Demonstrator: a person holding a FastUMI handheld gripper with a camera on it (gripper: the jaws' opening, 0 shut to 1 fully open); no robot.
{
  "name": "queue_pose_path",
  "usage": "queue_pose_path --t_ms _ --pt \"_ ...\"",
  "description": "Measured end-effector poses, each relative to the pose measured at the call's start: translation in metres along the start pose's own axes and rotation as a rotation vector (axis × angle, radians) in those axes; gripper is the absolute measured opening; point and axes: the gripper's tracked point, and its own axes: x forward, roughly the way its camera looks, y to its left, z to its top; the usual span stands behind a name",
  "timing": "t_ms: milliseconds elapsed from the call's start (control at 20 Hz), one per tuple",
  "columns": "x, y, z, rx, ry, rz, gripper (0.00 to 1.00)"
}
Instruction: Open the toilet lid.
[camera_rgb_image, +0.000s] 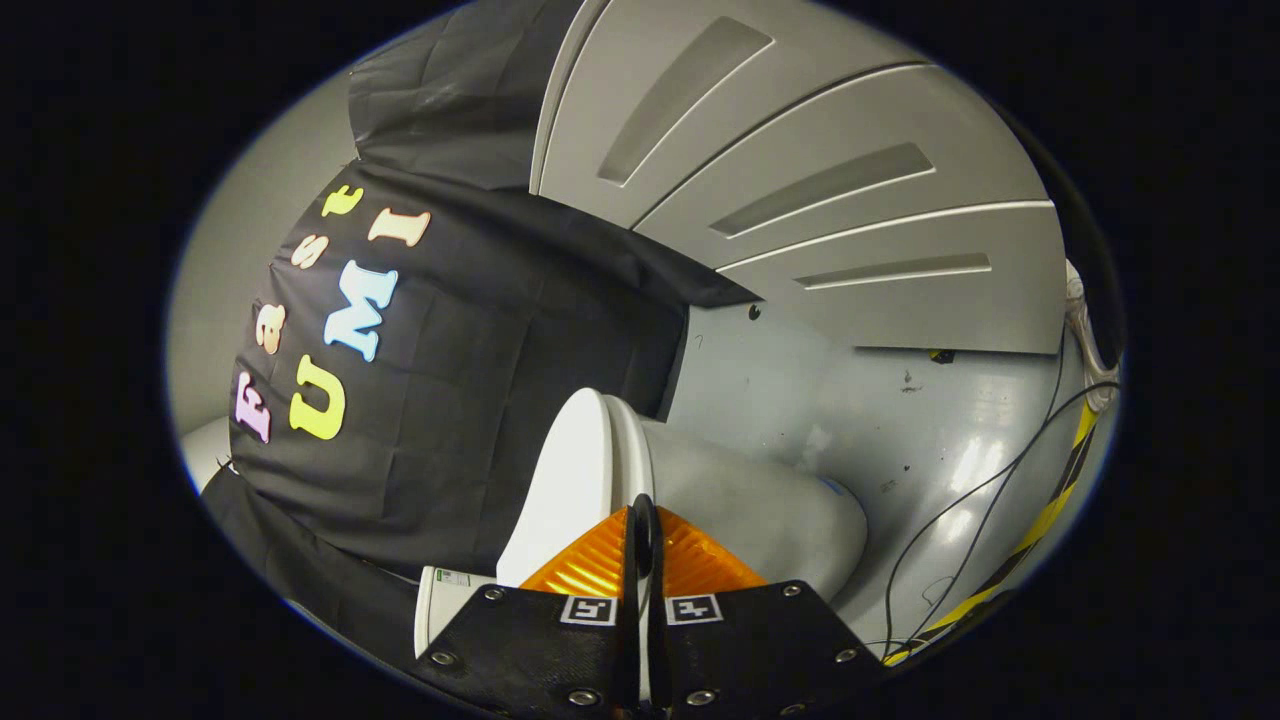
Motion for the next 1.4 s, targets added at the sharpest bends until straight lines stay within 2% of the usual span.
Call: queue_pose_path --t_ms 150,350,650,1000,1400 --pt "0.003 -0.001 -0.002 -0.002 0.030 -0.030 0.00" --pt "-0.003 0.012 0.000 -0.096 0.073 -0.071 0.00" --pt "-0.019 0.036 0.010 -0.135 0.053 -0.062 0.00" --pt "-0.037 0.091 0.020 -0.217 0.011 -0.034 0.00" --pt "-0.069 0.182 0.016 -0.356 -0.042 0.062 0.00"
